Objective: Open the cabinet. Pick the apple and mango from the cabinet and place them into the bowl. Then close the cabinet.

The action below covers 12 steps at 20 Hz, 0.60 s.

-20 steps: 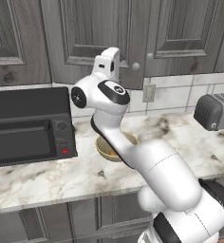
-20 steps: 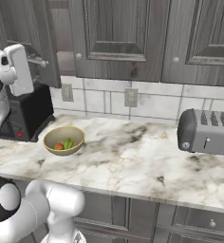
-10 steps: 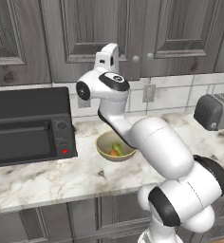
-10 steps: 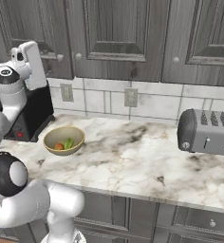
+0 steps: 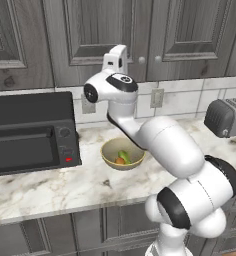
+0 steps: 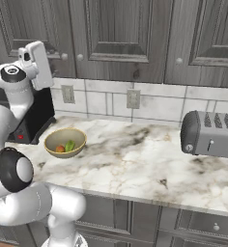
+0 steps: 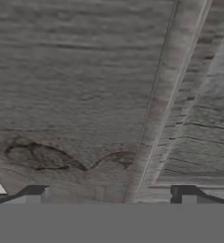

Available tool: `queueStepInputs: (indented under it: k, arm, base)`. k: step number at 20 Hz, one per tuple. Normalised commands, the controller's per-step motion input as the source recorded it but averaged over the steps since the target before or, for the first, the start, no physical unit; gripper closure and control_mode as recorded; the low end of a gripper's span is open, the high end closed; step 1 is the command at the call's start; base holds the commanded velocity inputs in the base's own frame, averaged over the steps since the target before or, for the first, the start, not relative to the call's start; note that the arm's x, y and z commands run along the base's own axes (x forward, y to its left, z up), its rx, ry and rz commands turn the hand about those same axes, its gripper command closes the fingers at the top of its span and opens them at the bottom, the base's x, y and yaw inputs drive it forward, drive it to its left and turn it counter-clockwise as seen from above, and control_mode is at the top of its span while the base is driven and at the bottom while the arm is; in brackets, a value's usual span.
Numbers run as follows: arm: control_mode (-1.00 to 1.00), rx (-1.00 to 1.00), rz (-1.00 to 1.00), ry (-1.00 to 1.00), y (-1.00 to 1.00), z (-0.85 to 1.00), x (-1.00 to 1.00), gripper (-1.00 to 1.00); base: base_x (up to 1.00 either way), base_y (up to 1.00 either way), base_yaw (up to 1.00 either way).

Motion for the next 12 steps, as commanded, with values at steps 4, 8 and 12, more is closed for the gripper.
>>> queueStepInputs:
  k: [4, 8, 12]
  arm:
    - [-1.0, 0.0, 0.01, -0.01, -0.18, 0.0, 0.22, -1.0]
    - [-1.0, 0.0, 0.07, -0.02, -0.16, -0.11, 0.66, -1.0]
    - [-1.0, 0.0, 0.12, -0.02, -0.06, -0.22, 0.8, -1.0]
  base:
    - [0.0, 0.0, 0.0]
    - [0.0, 0.0, 0.0]
    - [0.0, 0.0, 0.0]
